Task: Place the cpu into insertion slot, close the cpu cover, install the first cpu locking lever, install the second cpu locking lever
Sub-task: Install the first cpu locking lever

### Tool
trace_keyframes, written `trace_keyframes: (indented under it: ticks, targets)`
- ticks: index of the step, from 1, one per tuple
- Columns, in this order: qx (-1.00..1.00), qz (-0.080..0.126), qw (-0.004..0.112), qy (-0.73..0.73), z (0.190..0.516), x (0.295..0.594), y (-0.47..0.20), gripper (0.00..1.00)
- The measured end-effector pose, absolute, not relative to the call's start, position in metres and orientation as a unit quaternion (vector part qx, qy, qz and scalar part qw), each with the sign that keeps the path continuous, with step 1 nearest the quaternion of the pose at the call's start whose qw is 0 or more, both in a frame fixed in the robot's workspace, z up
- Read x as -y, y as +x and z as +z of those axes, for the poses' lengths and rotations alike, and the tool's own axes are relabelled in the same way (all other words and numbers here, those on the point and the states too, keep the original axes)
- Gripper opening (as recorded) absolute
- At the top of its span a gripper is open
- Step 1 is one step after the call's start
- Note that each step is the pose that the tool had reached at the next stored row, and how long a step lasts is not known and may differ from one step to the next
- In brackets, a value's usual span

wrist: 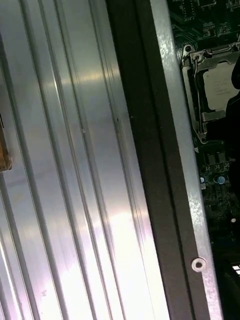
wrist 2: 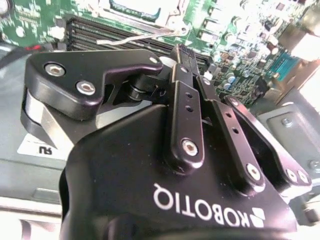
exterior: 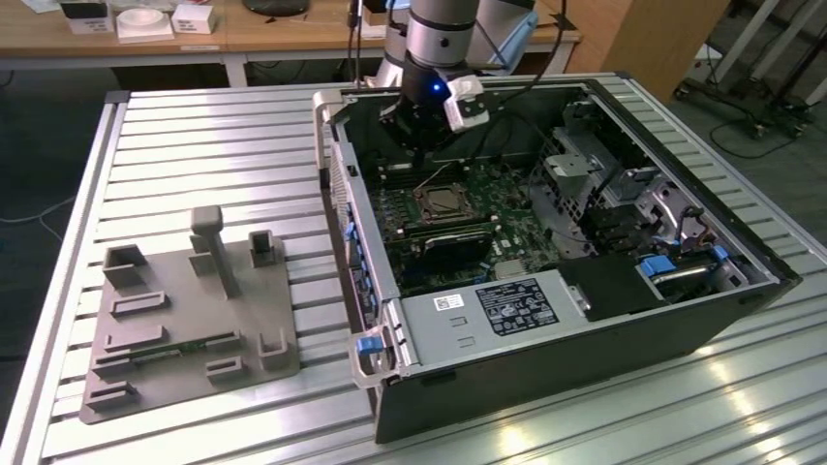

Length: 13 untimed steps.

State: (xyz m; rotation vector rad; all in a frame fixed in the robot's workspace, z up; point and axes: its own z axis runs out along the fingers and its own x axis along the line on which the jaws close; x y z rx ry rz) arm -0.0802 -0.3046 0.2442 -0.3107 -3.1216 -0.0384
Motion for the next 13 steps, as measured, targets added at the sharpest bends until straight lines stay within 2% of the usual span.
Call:
trace_keyframes:
  ticks: [13]
  targets:
    - [0.999,-0.012,0.003,-0.043,0.240,0.304,-0.068,0.11]
